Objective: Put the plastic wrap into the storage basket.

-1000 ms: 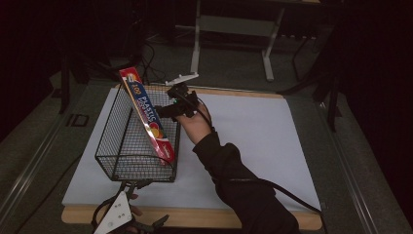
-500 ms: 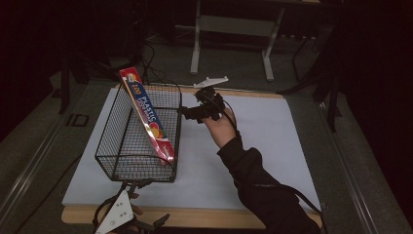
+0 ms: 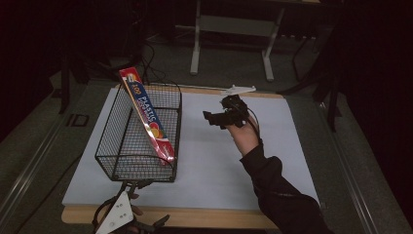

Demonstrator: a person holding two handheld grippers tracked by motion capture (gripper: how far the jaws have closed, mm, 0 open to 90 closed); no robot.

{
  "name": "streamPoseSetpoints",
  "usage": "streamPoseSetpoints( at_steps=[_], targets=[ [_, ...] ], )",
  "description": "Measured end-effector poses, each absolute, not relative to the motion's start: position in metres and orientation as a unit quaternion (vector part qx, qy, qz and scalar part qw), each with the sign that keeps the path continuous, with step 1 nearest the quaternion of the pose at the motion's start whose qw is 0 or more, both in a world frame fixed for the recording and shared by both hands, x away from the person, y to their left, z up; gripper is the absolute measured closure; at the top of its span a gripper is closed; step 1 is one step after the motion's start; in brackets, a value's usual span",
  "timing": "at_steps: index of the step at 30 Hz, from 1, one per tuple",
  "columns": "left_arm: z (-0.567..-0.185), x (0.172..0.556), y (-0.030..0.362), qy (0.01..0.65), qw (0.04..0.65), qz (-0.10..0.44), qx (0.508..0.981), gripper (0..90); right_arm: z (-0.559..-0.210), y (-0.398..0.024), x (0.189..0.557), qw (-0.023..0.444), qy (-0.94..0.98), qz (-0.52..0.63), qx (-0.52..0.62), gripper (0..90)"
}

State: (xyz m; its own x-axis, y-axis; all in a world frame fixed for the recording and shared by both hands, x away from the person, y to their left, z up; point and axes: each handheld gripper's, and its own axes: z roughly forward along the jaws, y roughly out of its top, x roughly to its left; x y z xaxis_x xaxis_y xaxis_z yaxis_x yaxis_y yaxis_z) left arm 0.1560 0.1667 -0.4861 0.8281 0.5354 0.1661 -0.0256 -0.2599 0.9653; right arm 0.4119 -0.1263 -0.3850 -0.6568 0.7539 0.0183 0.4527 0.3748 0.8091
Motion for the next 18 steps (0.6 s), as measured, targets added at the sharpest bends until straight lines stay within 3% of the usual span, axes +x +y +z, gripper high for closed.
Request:
streamPoseSetpoints(
  at_steps=[18],
  targets=[
    [-0.486,0.157,0.165,0.168,0.583,0.241,0.758,0.1,-0.427,-0.187,0.375,0.154,0.806,0.418,0.389,17.9]
  ],
)
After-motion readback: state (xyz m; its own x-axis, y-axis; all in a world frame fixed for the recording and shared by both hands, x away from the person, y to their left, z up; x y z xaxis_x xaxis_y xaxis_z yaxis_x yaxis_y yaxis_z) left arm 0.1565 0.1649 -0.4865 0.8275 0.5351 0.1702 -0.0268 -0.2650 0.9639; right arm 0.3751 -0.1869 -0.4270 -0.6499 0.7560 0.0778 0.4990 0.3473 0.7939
